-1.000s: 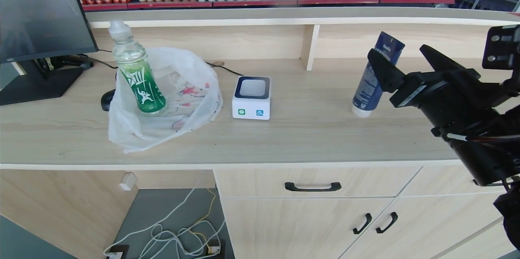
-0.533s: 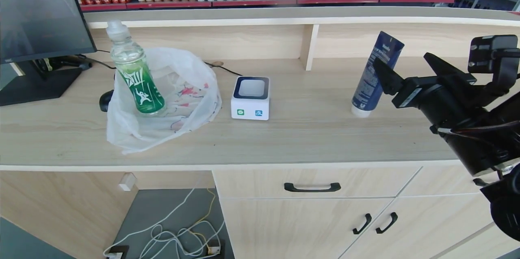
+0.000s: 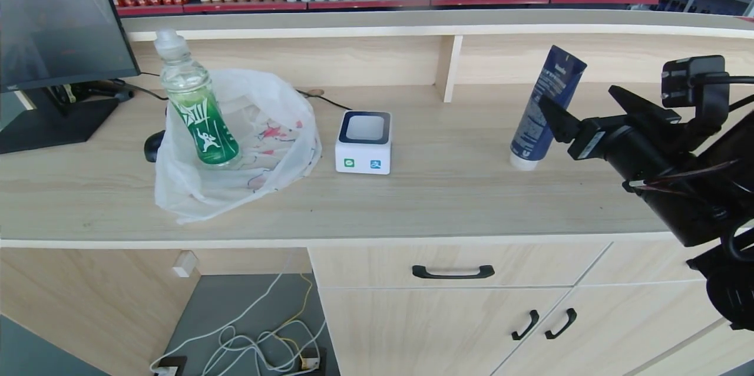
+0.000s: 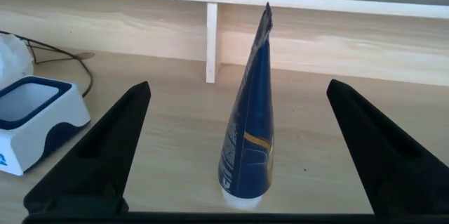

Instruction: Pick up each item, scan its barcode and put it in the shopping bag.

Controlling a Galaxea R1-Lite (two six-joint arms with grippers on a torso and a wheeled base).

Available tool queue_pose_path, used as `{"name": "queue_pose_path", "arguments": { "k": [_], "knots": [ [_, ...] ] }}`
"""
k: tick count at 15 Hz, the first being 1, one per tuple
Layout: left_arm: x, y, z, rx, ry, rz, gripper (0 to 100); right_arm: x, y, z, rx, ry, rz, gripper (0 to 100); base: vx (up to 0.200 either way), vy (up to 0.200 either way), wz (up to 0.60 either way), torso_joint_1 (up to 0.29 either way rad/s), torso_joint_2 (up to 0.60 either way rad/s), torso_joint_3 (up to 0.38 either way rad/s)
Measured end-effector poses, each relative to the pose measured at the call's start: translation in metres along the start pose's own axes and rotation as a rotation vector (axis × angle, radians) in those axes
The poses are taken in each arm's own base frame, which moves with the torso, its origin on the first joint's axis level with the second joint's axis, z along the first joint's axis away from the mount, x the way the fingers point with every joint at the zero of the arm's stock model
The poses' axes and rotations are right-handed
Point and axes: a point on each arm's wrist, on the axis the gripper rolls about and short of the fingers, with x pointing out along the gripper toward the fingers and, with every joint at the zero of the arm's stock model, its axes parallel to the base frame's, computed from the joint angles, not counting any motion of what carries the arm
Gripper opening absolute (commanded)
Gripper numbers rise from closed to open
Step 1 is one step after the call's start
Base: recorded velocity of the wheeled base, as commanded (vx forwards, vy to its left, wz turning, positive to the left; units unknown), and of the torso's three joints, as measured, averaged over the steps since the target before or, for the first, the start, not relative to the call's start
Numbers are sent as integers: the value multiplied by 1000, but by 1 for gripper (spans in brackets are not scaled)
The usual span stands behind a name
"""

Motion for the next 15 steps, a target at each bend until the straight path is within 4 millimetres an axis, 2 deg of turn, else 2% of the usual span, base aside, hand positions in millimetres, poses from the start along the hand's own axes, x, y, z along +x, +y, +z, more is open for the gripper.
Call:
{"name": "queue_pose_path", "arguments": {
  "k": [3, 6, 10, 15],
  "knots": [
    [0, 0, 0, 0, 0, -1, 100, 12, 0, 0, 5, 7, 5, 100, 0, 0, 0, 0, 0, 0],
    [0, 0, 0, 0, -1, -1, 100, 34, 2, 2, 29, -30, 2, 100, 0, 0, 0, 0, 0, 0],
    [0, 0, 0, 0, 0, -1, 100, 48, 5, -11, 36, 15, 65, 100, 0, 0, 0, 0, 0, 0],
    [0, 0, 0, 0, 0, -1, 100, 58, -5, -27, 25, 36, 93, 100, 0, 0, 0, 0, 0, 0]
  ]
}}
